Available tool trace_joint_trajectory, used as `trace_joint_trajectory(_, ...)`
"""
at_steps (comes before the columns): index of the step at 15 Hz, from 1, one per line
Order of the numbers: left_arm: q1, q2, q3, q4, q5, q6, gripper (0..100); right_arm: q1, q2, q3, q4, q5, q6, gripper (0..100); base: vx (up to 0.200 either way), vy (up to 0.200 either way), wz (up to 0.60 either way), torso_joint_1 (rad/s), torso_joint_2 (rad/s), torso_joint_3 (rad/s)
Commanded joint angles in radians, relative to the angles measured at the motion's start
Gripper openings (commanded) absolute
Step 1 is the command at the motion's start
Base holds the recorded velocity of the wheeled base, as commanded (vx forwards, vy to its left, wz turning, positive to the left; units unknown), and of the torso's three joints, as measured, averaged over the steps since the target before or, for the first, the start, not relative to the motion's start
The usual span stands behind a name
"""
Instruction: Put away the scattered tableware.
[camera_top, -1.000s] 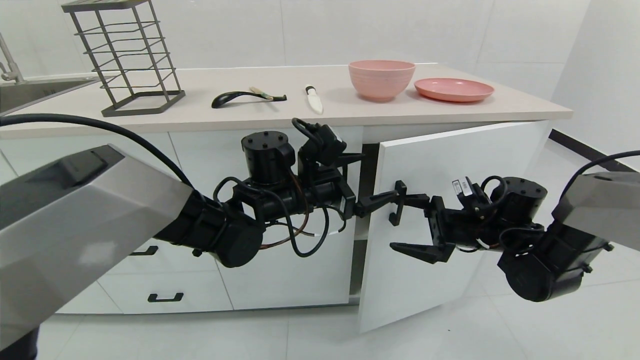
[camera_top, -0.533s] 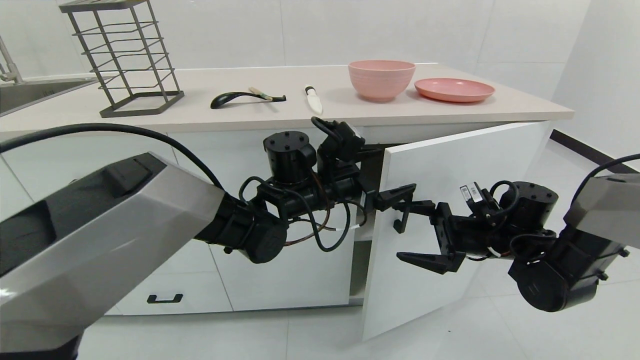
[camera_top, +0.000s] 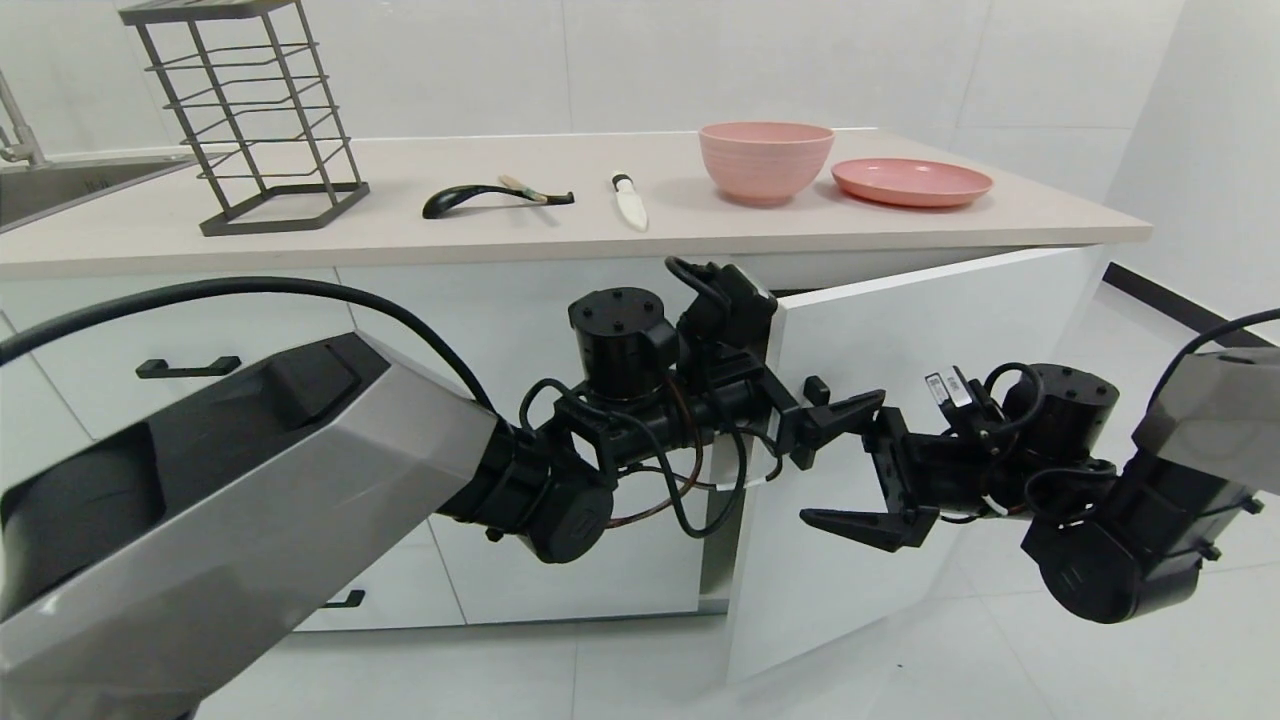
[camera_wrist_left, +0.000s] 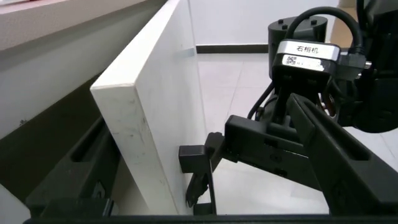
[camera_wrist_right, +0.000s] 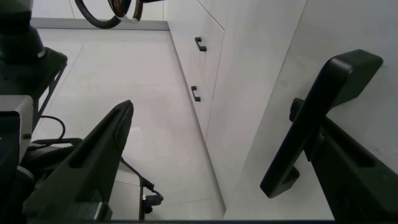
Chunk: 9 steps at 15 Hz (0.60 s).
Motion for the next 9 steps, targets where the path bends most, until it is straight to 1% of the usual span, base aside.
trace_joint_trajectory(1,-0.005,0.000,0.000,0.004,0.013,-0.001,100,-0.039,0.014,-0.004,0.000,-0.020,0.001,100,0.000,0.000,0.00,0.000,0.00,0.000)
trace_joint_trajectory(3,-0.006,0.000,0.000,0.009,0.030,-0.001,100,-0.060,0.019,-0.002,0.000,-0.020,0.001,100,0.000,0.000,0.00,0.000,0.00,0.000)
trace_joint_trajectory(9,-0.006,0.001,0.002,0.012,0.030,-0.001,100,-0.097,0.037,-0.011,0.000,-0.038,-0.001,100,0.000,0.000,0.00,0.000,0.00,0.000)
